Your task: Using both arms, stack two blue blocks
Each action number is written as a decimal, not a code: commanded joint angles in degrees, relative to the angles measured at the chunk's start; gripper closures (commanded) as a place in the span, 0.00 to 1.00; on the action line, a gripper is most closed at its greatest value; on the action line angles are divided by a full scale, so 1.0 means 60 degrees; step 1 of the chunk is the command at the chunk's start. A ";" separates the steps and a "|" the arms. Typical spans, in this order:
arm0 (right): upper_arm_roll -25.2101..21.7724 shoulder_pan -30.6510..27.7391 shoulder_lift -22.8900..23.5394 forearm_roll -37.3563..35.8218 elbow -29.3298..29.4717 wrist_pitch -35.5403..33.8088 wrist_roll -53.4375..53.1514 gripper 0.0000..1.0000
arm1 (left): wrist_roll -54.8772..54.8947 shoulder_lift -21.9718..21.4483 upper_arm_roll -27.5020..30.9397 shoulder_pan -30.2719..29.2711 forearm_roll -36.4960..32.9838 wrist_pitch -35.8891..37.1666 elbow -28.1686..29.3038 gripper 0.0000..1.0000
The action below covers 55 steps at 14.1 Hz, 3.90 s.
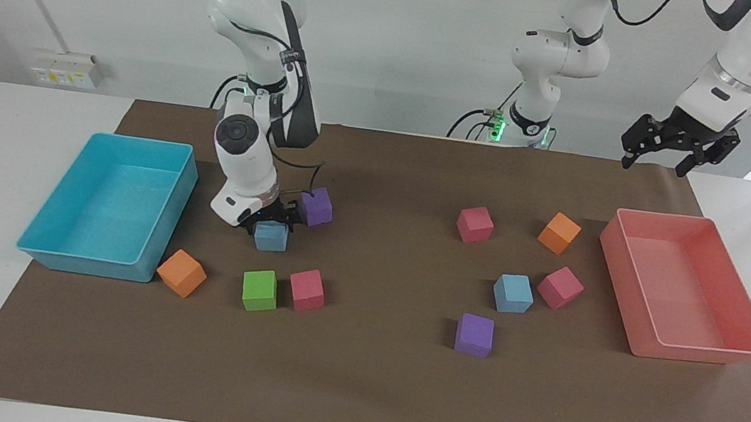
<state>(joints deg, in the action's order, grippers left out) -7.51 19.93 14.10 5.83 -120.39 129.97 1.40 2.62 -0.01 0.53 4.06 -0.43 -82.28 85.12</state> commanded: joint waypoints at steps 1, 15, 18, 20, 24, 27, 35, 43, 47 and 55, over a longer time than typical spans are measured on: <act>0.0007 -0.0055 0.0037 0.0288 -0.0179 0.0339 0.0396 0.00 | 0.0105 -0.0203 -0.0102 -0.0150 -0.0104 0.0090 0.0169 0.00; -0.0081 -0.0129 -0.0401 0.0273 0.1152 -0.1168 -0.0436 1.00 | 0.0061 -0.0203 -0.0102 -0.0135 -0.0089 0.0032 0.0184 0.00; -0.0081 -0.0085 -0.0520 0.0069 0.2043 -0.2264 -0.1024 1.00 | 0.0061 -0.0203 -0.0102 -0.0135 -0.0089 0.0017 0.0184 0.00; -0.0081 0.0002 -0.0418 -0.0062 0.2834 -0.2880 -0.1491 1.00 | 0.0061 -0.0203 -0.0102 -0.0135 -0.0089 -0.0012 0.0170 0.00; 0.0036 0.0542 -0.0198 -0.0153 0.3496 -0.3030 -0.2577 1.00 | 0.0090 -0.0174 -0.0102 -0.0135 -0.0089 -0.0143 0.0155 0.00; 0.0036 0.1173 0.0488 -0.0152 0.4212 -0.3103 -0.3642 1.00 | 0.0105 -0.0130 -0.0073 -0.0135 -0.0074 -0.0217 0.0096 0.00; 0.0036 0.2580 0.2116 -0.0210 0.5328 -0.2883 -0.5653 1.00 | 0.0119 0.0075 -0.0102 -0.0135 -0.0045 -0.0510 0.0067 0.00; 0.0298 0.3064 0.2980 -0.0005 0.5314 -0.1609 -0.5844 1.00 | 0.0105 0.0529 -0.0102 -0.0091 -0.0030 -0.0993 0.0052 0.00; 0.0476 0.3065 0.3172 -0.0136 0.5256 -0.1216 -0.5815 1.00 | 0.0061 0.1026 -0.0102 -0.0003 -0.0015 -0.1723 0.0052 0.00; 0.0564 0.3255 0.3260 -0.0195 0.5079 -0.1183 -0.5083 1.00 | -0.0362 0.1701 -0.0131 0.0568 -0.0016 -0.3174 0.0651 0.00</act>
<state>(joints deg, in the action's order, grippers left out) -4.38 39.40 33.09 5.37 -90.06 122.52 -30.53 2.26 9.86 -0.89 5.61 -0.42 -98.09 86.72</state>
